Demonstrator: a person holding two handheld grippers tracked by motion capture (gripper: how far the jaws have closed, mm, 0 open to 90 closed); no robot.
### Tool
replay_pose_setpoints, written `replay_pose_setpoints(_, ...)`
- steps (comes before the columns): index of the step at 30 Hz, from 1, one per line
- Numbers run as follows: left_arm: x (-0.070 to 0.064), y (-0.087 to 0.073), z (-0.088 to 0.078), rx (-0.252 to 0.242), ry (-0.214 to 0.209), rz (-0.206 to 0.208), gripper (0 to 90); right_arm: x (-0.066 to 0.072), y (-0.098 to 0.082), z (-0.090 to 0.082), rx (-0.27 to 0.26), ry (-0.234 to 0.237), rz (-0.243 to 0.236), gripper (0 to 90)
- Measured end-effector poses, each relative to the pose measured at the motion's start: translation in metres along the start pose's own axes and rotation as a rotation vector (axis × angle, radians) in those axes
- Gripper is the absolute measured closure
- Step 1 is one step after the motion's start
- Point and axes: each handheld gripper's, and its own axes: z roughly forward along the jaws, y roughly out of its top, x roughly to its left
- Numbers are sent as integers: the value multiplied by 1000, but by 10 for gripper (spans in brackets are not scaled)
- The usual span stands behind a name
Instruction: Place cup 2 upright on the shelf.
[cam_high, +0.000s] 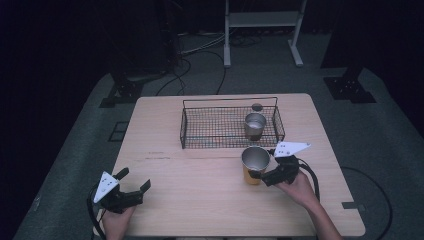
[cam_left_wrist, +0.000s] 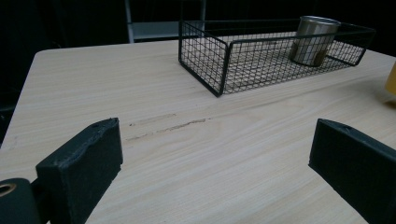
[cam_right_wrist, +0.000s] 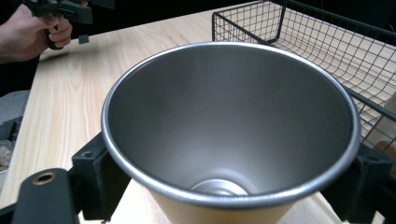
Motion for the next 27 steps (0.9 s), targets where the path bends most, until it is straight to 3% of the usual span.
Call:
replay_pose_setpoints(12,1,0,1,-5,2,-6,17,-6,3,-3,14,23,44,138)
replay_pose_setpoints(27,2,0,0,-9,3,-7,17,-10,39,-5,20,39,-4,138)
